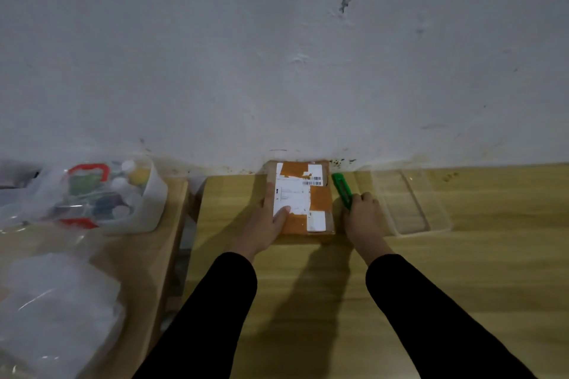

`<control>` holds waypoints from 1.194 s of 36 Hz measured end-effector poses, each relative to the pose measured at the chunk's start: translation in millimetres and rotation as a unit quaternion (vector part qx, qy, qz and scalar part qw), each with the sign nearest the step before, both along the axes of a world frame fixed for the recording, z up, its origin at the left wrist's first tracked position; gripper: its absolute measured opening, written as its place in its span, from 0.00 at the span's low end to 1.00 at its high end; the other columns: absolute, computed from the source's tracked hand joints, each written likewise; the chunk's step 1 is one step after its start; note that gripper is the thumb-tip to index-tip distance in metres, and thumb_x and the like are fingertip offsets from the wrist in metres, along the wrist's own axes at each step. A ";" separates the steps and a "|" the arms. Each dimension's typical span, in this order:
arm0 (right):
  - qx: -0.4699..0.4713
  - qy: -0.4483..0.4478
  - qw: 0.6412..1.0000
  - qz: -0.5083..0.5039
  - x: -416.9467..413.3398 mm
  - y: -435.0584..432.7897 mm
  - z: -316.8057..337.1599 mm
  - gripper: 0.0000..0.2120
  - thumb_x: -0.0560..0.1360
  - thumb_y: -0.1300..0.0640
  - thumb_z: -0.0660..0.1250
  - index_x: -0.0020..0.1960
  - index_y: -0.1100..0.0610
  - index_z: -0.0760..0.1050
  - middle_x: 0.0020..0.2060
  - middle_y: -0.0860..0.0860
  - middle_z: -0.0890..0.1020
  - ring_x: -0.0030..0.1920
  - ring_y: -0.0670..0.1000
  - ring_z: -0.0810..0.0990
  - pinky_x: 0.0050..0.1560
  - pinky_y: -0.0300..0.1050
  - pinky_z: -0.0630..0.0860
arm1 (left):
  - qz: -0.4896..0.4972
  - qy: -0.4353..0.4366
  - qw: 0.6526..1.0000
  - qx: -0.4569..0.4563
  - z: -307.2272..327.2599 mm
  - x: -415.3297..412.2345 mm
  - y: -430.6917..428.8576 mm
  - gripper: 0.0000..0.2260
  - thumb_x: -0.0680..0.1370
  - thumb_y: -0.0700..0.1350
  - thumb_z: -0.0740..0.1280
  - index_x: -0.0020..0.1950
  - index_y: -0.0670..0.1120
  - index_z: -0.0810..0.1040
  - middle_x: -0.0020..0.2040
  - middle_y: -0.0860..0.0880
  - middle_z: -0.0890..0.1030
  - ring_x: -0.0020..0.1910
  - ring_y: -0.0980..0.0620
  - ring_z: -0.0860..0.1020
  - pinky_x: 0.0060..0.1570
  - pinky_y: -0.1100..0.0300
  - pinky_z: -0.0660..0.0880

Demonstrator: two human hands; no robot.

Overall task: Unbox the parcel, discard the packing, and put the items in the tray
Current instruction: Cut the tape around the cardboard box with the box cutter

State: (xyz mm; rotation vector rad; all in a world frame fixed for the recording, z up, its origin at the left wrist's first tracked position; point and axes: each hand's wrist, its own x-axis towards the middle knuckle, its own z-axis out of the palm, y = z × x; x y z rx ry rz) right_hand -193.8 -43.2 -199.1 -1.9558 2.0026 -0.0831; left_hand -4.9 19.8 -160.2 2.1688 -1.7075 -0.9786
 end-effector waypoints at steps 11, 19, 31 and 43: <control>-0.017 -0.120 0.987 -0.105 6.6 2.2 6.3 0.15 0.78 0.59 0.60 0.61 0.65 0.71 0.58 0.61 0.72 0.57 0.60 0.73 0.57 0.52 0.74 | 0.000 -0.006 1.000 0.006 1.1 1.3 1.7 0.31 0.79 0.61 0.51 0.73 0.60 0.33 0.73 0.49 0.65 0.63 0.46 0.73 0.56 0.51 0.75; -0.083 -0.203 0.971 -0.099 14.1 0.4 47.8 0.13 0.76 0.59 0.62 0.58 0.65 0.74 0.53 0.60 0.73 0.43 0.53 0.74 0.42 0.42 0.73 | 0.035 0.009 0.999 0.035 6.3 -4.6 -0.4 0.31 0.80 0.58 0.52 0.75 0.58 0.35 0.74 0.49 0.64 0.65 0.46 0.72 0.54 0.54 0.74; -0.042 -0.204 0.977 -0.041 59.8 19.4 43.7 0.18 0.77 0.55 0.63 0.62 0.65 0.72 0.55 0.59 0.72 0.50 0.55 0.77 0.52 0.45 0.79 | 0.036 0.064 0.997 0.013 2.3 -0.2 3.5 0.30 0.82 0.54 0.52 0.75 0.56 0.34 0.74 0.50 0.65 0.65 0.45 0.72 0.54 0.56 0.69; -0.025 -0.253 0.966 -0.056 31.3 18.2 26.1 0.21 0.80 0.53 0.55 0.72 0.55 0.61 0.67 0.60 0.67 0.66 0.58 0.67 0.62 0.52 0.71 | 0.058 0.200 0.978 0.001 3.8 4.7 3.9 0.30 0.82 0.50 0.55 0.76 0.56 0.37 0.74 0.48 0.62 0.67 0.49 0.68 0.50 0.64 0.68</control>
